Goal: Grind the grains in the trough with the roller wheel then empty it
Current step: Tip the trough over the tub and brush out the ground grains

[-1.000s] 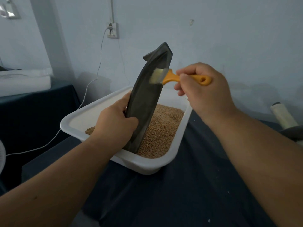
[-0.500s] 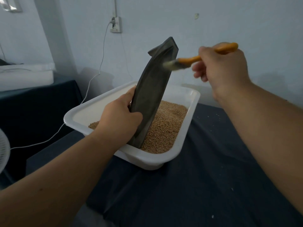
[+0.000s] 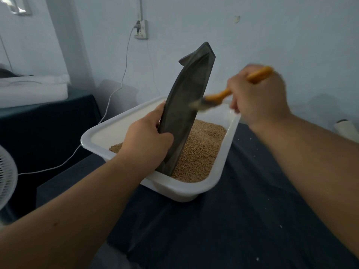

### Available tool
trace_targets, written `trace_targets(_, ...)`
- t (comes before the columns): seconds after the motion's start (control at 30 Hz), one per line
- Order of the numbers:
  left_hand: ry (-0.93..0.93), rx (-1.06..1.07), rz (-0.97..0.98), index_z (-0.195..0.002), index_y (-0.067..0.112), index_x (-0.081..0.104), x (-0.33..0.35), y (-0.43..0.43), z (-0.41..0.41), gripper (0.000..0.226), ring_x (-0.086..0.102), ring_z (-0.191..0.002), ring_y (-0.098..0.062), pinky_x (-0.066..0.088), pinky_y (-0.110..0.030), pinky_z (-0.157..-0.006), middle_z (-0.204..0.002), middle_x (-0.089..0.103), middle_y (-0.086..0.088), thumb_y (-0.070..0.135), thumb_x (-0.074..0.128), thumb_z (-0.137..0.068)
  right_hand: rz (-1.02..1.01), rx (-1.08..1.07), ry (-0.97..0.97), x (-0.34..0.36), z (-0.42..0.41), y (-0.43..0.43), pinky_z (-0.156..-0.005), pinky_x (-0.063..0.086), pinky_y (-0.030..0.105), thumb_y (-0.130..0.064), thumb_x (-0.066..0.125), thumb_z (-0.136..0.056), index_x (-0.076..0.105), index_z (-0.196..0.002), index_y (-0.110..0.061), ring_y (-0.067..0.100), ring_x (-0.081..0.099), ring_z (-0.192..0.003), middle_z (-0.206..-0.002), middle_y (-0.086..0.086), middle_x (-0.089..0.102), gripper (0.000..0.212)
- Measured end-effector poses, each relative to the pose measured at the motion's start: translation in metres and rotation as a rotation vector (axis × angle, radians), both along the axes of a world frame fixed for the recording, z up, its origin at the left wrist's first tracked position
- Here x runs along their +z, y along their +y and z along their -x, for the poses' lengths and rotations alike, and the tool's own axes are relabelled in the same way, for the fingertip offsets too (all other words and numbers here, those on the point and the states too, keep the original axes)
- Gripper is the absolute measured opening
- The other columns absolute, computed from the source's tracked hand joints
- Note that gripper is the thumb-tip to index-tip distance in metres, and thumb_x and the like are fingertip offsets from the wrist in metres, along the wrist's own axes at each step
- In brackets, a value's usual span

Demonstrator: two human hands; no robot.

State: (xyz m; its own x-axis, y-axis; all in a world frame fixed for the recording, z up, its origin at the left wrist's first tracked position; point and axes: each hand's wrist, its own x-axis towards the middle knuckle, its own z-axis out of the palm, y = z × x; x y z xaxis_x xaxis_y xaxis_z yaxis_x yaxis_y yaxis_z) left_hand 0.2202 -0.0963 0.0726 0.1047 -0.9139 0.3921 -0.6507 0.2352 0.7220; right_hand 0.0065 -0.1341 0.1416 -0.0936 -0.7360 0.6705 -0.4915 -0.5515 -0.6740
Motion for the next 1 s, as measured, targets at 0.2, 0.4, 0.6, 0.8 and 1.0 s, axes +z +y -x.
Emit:
trace_targets(0.2, -0.021, 0.009, -0.021, -0.141, 0.056, 0.030, 0.002, 0.001, 0.002, 0.075, 0.061, -0.069, 0.002, 0.040, -0.004, -0.041, -0.086, 0.060, 0.027, 0.017, 0.054, -0.082, -0.033, 0.020, -0.083, 0.017, -0.008, -0.015, -0.066, 0.060, 0.031, -0.033, 0.057, -0.095, 0.061, -0.093, -0.014, 0.011, 0.070, -0.067, -0.076, 0.002, 0.071, 0.019)
trace_targets(0.4, -0.001, 0.003, -0.016, -0.140, 0.054, 0.035, 0.002, 0.002, 0.001, 0.073, 0.060, -0.069, 0.010, 0.041, -0.006, -0.039, -0.079, 0.061, 0.022, 0.014, 0.055, -0.083, -0.327, 0.330, -0.012, -0.002, -0.012, 0.003, -0.044, 0.046, 0.024, -0.027, 0.058, -0.079, 0.064, -0.064, -0.016, 0.016, 0.058, -0.045, -0.052, 0.005, 0.062, 0.020)
trace_targets(0.6, 0.004, 0.006, -0.016, -0.139, 0.057, 0.034, 0.002, 0.004, 0.002, 0.074, 0.060, -0.071, 0.011, 0.041, -0.005, -0.041, -0.082, 0.063, 0.024, 0.015, 0.054, -0.081, -0.192, 0.222, -0.205, -0.004, -0.022, -0.008, -0.061, 0.057, 0.025, -0.027, 0.059, -0.094, 0.063, -0.091, -0.015, 0.015, 0.071, -0.066, -0.073, 0.003, 0.072, 0.012)
trace_targets(0.8, 0.003, 0.025, -0.025, -0.140, 0.057, 0.032, 0.003, 0.005, 0.000, 0.072, 0.063, -0.066, -0.002, 0.045, -0.011, -0.048, -0.083, 0.064, 0.021, 0.019, 0.055, -0.083, -0.241, 0.287, -0.094, -0.022, -0.004, 0.008, -0.047, 0.047, 0.023, -0.021, 0.061, -0.077, 0.066, -0.067, -0.017, 0.015, 0.061, -0.049, -0.055, 0.005, 0.064, 0.012)
trace_targets(1.0, 0.021, 0.007, -0.063, -0.137, 0.058, 0.037, 0.008, 0.008, 0.002, 0.069, 0.067, -0.073, -0.010, 0.055, -0.025, -0.058, -0.089, 0.069, 0.016, 0.017, 0.057, -0.084, -0.297, 0.388, 0.134, -0.030, -0.004, 0.030, -0.054, 0.053, 0.025, -0.016, 0.061, -0.081, 0.068, -0.080, -0.015, 0.017, 0.069, -0.062, -0.067, 0.006, 0.070, 0.008)
